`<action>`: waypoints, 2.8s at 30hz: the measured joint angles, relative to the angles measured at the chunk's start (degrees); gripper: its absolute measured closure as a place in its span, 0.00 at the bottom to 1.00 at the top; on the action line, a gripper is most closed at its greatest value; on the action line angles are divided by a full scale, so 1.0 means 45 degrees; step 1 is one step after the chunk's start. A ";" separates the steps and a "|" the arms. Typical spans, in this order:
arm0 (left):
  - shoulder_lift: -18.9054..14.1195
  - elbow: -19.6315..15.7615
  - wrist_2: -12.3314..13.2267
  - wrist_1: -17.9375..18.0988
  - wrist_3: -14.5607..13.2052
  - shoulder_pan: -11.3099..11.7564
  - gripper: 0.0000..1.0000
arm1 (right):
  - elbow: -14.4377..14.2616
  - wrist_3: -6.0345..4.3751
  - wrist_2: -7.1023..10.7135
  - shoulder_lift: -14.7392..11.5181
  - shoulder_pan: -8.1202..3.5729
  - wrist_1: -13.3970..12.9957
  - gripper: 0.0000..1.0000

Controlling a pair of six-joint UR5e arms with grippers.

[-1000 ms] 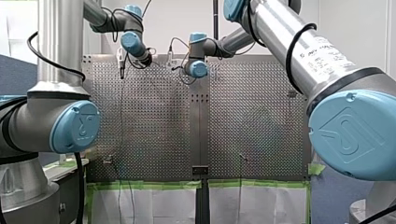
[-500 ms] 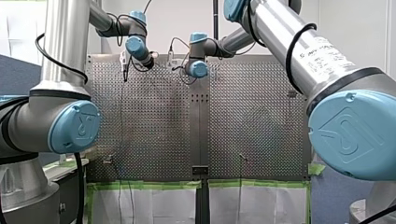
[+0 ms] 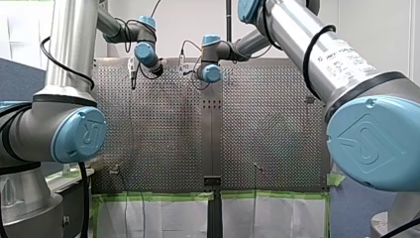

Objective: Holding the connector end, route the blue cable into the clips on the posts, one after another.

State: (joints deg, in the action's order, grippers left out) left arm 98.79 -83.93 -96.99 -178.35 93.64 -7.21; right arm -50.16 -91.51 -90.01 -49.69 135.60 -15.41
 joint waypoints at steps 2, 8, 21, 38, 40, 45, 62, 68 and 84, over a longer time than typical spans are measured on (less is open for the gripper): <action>0.0001 0.0000 0.0001 -0.0006 -0.0019 -0.0001 0.00 | 0.0001 0.0000 0.0000 -0.0001 -0.0002 0.0017 1.00; 0.0005 -0.0005 -0.0001 0.0006 -0.0224 0.0004 0.18 | 0.0001 0.0000 0.0006 -0.0004 -0.0004 0.0055 1.00; 0.0005 -0.0008 -0.0475 0.0013 -0.0341 0.0042 1.00 | 0.0001 0.0019 0.0012 -0.0006 -0.0073 0.0127 1.00; 0.0006 -0.0005 -0.0533 -0.0001 -0.0232 0.0021 1.00 | -0.0010 0.0080 0.0019 -0.0009 -0.0176 0.0368 1.00; 0.0006 -0.0005 -0.0552 0.0021 -0.0207 -0.0009 1.00 | -0.0014 0.0100 0.0016 -0.0009 -0.0197 0.0461 1.00; 0.0007 -0.0009 -0.0695 0.0035 -0.0165 -0.0054 1.00 | -0.0093 0.0129 0.0009 -0.0011 -0.0221 0.0544 1.00; 0.0015 -0.0012 -0.1118 -0.0030 -0.0060 -0.0451 1.00 | -0.0443 0.0134 -0.0002 -0.0006 -0.0314 0.0552 1.00; 0.0022 -0.0014 -0.1354 -0.0084 0.0001 -0.0625 1.00 | -0.0448 0.0127 -0.0002 -0.0005 -0.0324 0.0552 1.00; 0.0351 -0.0018 -0.1922 -0.0255 0.0401 -0.0882 1.00 | -0.0449 0.0133 0.0000 -0.0010 -0.0318 0.0551 1.00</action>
State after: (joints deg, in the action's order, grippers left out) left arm 100.37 -84.01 -105.64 -179.50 95.45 -11.18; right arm -52.18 -90.91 -90.01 -49.73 134.17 -12.93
